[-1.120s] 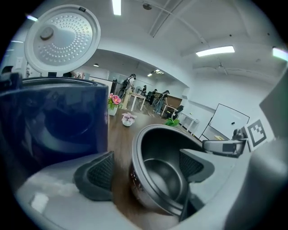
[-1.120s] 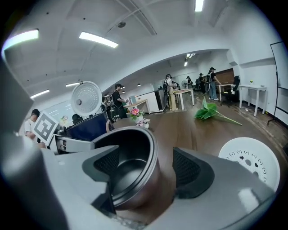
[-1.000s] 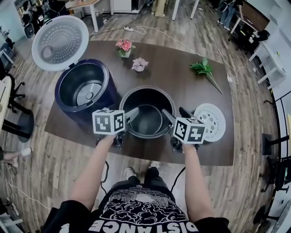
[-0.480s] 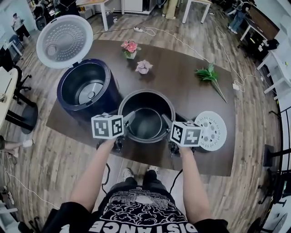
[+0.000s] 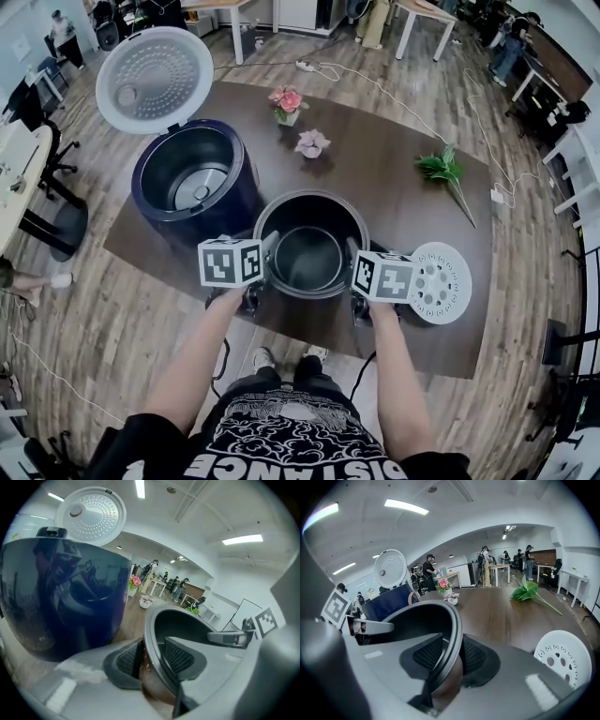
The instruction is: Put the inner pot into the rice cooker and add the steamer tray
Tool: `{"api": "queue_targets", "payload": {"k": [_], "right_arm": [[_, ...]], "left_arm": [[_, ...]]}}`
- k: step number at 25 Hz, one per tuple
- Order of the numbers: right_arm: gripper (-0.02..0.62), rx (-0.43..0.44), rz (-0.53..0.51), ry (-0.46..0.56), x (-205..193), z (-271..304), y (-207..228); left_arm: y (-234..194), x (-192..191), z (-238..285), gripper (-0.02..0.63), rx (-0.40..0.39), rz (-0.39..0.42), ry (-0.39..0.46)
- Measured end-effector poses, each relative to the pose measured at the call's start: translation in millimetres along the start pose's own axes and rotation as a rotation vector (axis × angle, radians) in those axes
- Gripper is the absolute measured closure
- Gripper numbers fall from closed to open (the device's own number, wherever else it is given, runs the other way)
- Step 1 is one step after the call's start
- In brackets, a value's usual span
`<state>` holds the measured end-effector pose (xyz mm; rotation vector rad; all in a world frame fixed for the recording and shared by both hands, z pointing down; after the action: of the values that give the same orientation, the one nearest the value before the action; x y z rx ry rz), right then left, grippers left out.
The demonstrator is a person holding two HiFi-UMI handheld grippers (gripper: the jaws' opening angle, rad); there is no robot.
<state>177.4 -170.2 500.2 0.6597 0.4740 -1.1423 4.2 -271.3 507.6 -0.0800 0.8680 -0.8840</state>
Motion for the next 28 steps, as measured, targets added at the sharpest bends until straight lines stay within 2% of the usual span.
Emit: {"api": "queue_targets", "payload": {"k": [5,22,28], "right_arm": [[0.511,-0.026,-0.048,0.049,22.5,-8.1,-1.7],[0.512,0.007,-0.148,0.226,114.1,-53.7,-18.6],[0.514,0.021,-0.202,0.280,146.8,-68.9,-24.2]], "left_arm": [[1.0,11.1,-7.8,0.477,0.011,-0.002,0.057],[26.9,94.6,-54.7,0.491,-0.003,0.064,0.237],[36.0,121.9,-72.3,0.508,0.017,0.071,0.313]]}}
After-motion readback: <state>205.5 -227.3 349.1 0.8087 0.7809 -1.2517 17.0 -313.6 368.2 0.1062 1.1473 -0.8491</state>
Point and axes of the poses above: the fingertips, and each gripper's own axes: z forward along the fingers, y to its right, x out of its top, the point moved 1 cm from there along -z, backward along the fingers, and after that the axes turned 7 degrees about -y, right-handed, at the moved point
